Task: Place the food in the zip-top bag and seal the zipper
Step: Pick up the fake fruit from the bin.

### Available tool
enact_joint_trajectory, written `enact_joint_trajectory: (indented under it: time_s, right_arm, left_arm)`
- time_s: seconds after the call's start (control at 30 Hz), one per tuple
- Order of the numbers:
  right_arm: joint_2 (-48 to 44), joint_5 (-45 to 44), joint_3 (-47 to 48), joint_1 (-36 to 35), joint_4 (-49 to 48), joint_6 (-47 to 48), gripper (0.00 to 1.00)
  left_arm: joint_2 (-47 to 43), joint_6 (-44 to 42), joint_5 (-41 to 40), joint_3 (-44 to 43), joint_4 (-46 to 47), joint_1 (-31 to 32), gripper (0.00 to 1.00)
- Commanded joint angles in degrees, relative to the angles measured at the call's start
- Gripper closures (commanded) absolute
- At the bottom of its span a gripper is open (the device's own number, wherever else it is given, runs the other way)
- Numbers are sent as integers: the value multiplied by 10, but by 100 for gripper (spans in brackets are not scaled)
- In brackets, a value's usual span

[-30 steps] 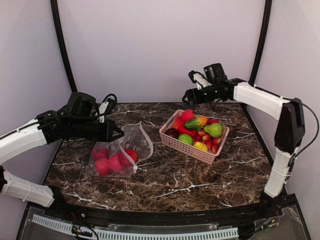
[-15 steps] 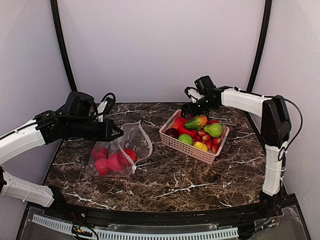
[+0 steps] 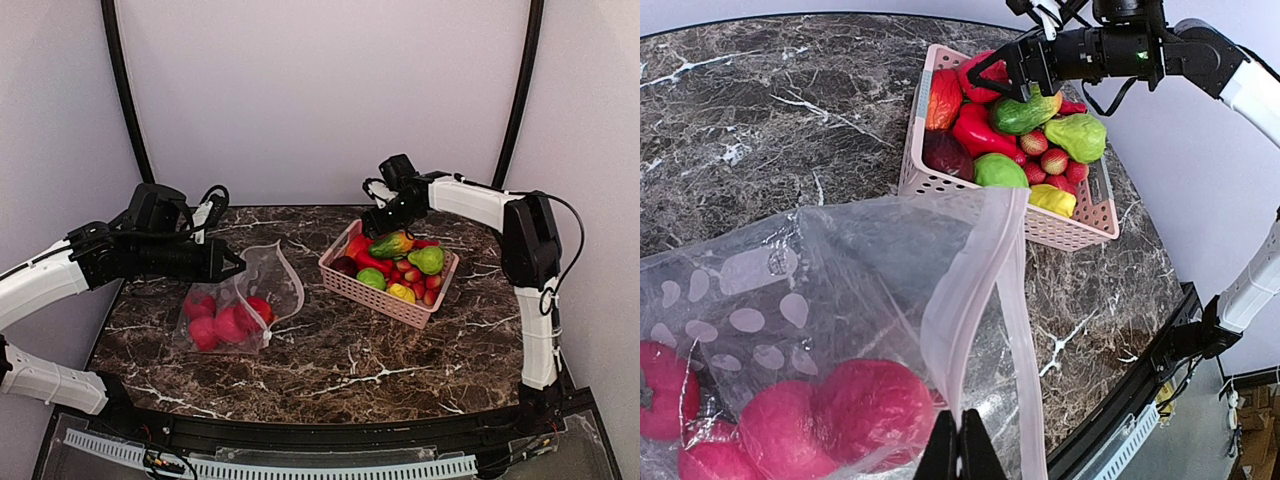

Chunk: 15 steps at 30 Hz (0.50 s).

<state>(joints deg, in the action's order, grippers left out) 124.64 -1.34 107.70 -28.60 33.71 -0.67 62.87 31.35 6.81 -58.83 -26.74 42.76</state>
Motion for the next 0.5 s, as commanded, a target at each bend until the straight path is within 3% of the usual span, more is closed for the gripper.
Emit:
enact_joint_trajectory:
  time_s: [0.0, 0.3, 0.47]
  right_arm:
    - [17, -7, 25, -1, 21, 19, 23]
    - [13, -9, 24, 0, 20, 16, 44]
    - [3, -5, 25, 0, 16, 10, 45]
  left_arm:
    - [-10, 2, -2, 6, -3, 0, 99]
    - [-12, 2, -4, 7, -4, 0, 99]
    - [-15, 2, -6, 7, -5, 0, 99]
